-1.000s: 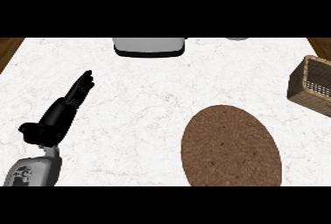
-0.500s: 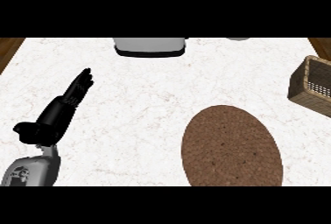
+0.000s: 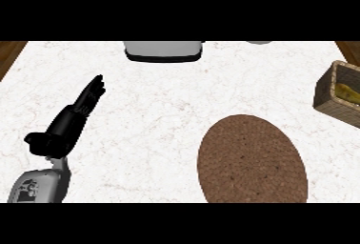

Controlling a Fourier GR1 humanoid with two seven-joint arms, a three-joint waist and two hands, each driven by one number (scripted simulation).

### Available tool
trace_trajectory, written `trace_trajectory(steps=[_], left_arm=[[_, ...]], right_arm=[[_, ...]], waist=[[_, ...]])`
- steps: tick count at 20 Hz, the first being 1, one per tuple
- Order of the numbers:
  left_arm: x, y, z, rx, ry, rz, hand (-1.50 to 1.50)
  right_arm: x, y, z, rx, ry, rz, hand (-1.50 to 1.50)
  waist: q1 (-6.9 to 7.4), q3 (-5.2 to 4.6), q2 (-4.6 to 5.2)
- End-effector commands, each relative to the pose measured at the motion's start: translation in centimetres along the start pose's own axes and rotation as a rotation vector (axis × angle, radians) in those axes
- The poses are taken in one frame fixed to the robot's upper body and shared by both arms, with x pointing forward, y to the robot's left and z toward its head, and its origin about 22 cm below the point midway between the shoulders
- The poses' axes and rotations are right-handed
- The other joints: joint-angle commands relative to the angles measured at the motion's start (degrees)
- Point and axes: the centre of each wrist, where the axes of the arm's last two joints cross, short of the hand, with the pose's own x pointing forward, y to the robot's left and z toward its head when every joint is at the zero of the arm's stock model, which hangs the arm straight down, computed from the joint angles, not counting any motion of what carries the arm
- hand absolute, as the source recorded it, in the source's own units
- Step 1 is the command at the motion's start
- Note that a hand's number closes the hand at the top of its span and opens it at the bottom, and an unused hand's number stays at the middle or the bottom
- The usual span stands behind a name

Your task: Pick the pear from the placemat and place it in the basket

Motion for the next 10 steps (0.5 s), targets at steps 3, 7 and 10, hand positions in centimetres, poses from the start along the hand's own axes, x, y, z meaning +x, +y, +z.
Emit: trace_trajectory(steps=[3, 7, 10], left_arm=[[0.2, 1.1, 0.9, -0.013, 0.009, -0.01, 0.0], [1.0, 2.1, 0.1, 0.004, 0.001, -0.005, 0.0], [-0.3, 1.2, 1.5, 0.017, 0.021, 0.001, 0.0]], right_arm=[[1.8, -3.9, -1.9, -0.01, 0.001, -0.152, -1.5], [-0.1, -4.5, -2.3, -0.094, 0.113, -0.273, -1.5], [-0.2, -8.4, -2.8, -0.059, 0.191, -0.302, -1.5]], waist=[[-0.19, -0.03, -0.17], [-0.21, 0.01, -0.03], [-0.66, -0.03, -0.3]])
